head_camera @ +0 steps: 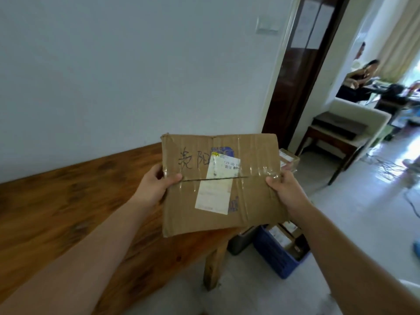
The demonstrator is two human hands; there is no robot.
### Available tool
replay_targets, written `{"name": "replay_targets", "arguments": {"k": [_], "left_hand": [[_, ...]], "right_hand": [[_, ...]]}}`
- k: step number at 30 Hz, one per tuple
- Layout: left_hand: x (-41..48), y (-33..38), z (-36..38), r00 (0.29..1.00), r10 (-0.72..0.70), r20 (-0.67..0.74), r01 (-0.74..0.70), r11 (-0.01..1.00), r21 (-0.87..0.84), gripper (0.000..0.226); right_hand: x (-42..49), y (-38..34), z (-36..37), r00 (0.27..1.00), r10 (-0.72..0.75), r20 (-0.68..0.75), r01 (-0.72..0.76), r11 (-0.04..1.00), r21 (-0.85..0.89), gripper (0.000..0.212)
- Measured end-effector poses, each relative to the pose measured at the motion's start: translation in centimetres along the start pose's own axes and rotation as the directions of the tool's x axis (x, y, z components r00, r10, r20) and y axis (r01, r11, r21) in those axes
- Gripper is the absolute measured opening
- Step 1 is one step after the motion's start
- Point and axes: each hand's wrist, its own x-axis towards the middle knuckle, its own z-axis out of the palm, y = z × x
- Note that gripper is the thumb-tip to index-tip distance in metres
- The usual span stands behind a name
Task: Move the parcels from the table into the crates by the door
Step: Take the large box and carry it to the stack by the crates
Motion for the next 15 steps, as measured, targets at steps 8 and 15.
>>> {"name": "replay_targets", "arguments": {"k": [8, 15], "left_hand": [[13.3, 0.8, 7.4, 1.0, -0.012, -0.002, 0.012, 1.0, 0.028, 0.044], [21.3, 0.5, 12.6, 0.991, -0.079, 0.104, 0.078, 0.997, 0.021, 0.047]], "right_hand": [[14.2, -1.0, -4.1, 0.996, -0.035, -0.079, 0.026, 0.994, -0.106, 0.039], [23.7, 0.0, -7.0, 0.999, 0.011, -0.047, -0.016, 0.993, -0.117, 0.05]]}}
